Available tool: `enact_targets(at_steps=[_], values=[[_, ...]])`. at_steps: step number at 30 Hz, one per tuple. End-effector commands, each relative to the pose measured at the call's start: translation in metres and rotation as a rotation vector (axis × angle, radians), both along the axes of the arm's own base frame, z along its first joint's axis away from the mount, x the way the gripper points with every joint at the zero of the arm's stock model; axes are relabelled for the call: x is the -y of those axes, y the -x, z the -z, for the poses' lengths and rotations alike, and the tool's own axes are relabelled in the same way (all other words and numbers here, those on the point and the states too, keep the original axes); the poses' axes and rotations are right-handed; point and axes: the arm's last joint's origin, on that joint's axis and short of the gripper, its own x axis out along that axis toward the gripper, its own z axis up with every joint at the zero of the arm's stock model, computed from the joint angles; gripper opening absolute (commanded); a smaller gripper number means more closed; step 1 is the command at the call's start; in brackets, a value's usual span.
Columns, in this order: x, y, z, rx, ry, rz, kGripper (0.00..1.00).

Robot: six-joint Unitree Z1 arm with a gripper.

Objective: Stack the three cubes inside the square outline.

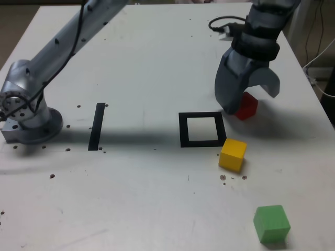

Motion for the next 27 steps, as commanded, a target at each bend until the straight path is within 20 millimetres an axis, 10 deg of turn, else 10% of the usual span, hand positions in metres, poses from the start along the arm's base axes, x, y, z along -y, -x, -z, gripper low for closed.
enact_targets(at_steps=[1, 12, 27], values=[[-0.0010, 0.0007, 0.0028, -0.029, 0.013, -0.002, 0.80], [-0.0005, -0.0024, 0.0096, -0.036, 0.029, 0.006, 0.34], [0.0049, -0.0019, 0.0035, -0.020, 0.034, 0.040, 0.29]])
